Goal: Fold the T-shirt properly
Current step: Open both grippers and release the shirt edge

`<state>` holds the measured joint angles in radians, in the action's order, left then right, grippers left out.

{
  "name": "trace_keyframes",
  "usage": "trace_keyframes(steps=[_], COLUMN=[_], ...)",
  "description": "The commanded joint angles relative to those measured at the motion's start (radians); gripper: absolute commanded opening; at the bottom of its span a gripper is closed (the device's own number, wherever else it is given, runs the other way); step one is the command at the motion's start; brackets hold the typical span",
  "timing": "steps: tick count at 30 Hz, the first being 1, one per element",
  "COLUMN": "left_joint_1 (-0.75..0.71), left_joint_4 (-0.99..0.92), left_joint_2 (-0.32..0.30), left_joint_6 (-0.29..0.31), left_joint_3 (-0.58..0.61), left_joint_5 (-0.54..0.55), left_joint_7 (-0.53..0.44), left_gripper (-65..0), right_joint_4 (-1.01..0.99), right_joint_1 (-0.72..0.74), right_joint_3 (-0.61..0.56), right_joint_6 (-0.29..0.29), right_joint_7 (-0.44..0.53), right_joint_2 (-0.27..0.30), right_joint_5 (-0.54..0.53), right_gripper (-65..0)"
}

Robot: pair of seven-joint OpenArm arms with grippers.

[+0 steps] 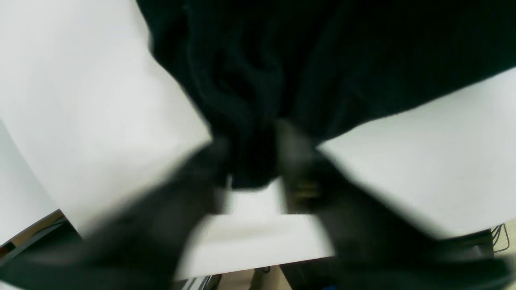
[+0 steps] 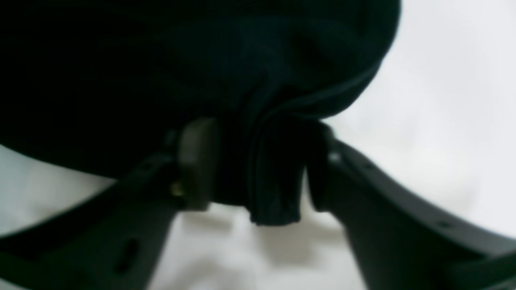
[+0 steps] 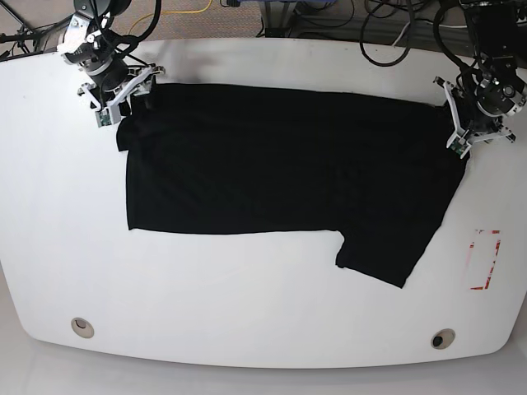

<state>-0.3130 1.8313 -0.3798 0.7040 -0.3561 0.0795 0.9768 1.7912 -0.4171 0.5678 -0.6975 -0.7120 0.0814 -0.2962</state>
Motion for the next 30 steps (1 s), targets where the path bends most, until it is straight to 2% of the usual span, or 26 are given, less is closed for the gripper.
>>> trace_keyframes(steps=[1,5,7,13,17,22,30], left_joint_1=[-0.008,-0.005,-0.005,-0.002,-0.002,0.054,0.140], left_joint_4=[0.012,0.009,0.000,0.020,0.078,0.080,-0.049], left_joint_2=[-0.015,-0.012,-0.012,-0.014,-0.017,-0.017,-0.012], left_joint_6=[-0.006,-0.006,-0.006,-0.006,-0.006,-0.006,-0.006], left_joint_3=[-0.031,-0.079,-0.087,-0.156,-0.238,-0.329,-0.343], left_joint_5=[-0.001,0.004,0.007,0.039,0.177,0.309,0.320], left_joint_7=[-0.006,-0.005,-0.005,-0.005,0.027,0.103,0.124], left_gripper=[-23.6,-5.8,-3.8,-7.5,-7.8,-7.8,-7.8], right_joint_4=[0.062,0.134,0.160,0.175,0.192,0.207,0.201], right_joint_1=[-0.010,-0.013,-0.018,-0.027,-0.021,-0.013,0.028], right_joint_3=[0.008,0.008,0.008,0.030,0.034,0.034,0.034], right_joint_6=[-0.001,-0.001,-0.001,-0.001,-0.001,-0.001,-0.001], right_joint_7=[-0.010,-0.030,-0.031,-0.059,-0.087,-0.094,-0.096], right_joint_2=[-0.001,-0.005,-0.015,-0.032,-0.029,-0.013,-0.009], right_joint_5=[-0.014,-0.018,-0.038,-0.139,-0.212,-0.234,-0.223], right_gripper=[-22.0,-19.8,-19.7,-19.7,-19.7,-19.7,-19.7])
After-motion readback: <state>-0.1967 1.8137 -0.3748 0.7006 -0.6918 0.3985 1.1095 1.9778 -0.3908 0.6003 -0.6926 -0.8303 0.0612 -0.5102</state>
